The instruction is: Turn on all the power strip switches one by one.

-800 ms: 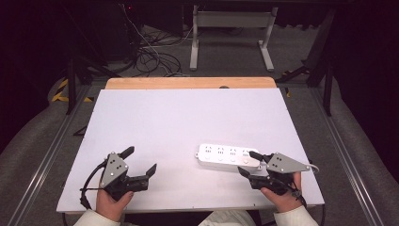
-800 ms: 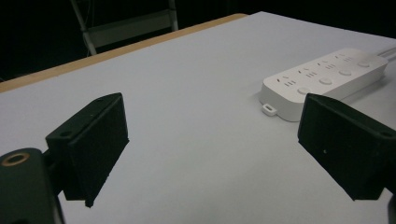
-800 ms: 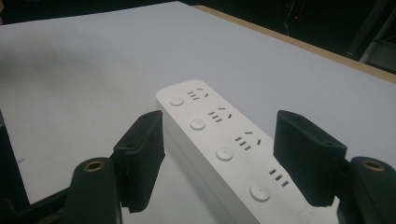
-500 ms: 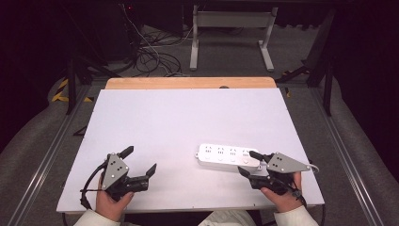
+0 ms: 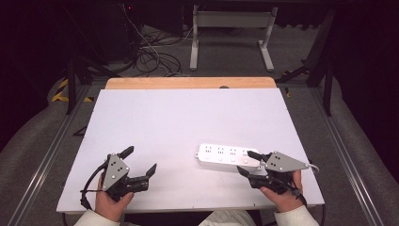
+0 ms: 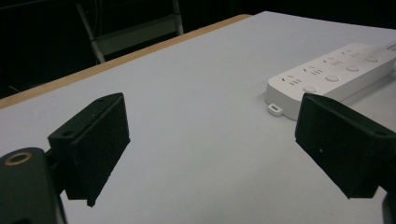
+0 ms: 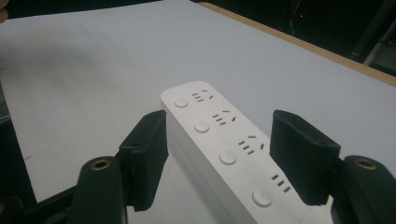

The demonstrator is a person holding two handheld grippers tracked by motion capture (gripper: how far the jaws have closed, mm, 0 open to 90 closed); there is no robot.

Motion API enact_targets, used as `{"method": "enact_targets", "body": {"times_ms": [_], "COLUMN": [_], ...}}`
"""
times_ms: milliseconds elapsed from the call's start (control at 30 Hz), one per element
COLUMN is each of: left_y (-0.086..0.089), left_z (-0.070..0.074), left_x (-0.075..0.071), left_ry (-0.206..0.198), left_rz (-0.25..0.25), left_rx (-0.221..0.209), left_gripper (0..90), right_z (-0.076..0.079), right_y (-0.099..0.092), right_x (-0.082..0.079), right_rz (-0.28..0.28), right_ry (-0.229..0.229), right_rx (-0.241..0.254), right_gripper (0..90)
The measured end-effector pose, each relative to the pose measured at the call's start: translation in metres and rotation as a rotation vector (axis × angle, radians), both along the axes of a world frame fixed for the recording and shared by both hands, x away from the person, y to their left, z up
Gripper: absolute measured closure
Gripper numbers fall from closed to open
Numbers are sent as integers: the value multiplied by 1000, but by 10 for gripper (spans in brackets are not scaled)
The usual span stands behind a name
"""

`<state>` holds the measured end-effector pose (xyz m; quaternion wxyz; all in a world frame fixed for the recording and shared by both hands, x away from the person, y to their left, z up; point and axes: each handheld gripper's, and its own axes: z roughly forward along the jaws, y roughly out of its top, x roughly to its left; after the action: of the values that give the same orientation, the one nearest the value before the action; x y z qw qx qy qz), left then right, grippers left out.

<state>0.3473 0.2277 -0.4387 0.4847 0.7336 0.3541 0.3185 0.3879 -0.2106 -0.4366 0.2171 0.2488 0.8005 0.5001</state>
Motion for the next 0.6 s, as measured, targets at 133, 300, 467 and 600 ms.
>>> {"method": "enact_targets", "body": {"times_ms": [133,300,467,600], "left_y": [0,0,0,0], "left_z": [0,0,0,0], "left_x": [0,0,0,0], "left_ry": [2,2,5,6], "left_rz": [3,3,1,1], "left_rx": [3,1,1,2], "left_gripper": [107,109,108,109], "right_z": [7,11,12,15], "right_y": [0,3,3,3], "right_x": [3,6,7,8], "right_rz": [-7,-17,-18,-21], "right_ry": [8,47,49,60], "right_rx": [-5,-41,-39,-37], "right_gripper": [380,380,380,425]}}
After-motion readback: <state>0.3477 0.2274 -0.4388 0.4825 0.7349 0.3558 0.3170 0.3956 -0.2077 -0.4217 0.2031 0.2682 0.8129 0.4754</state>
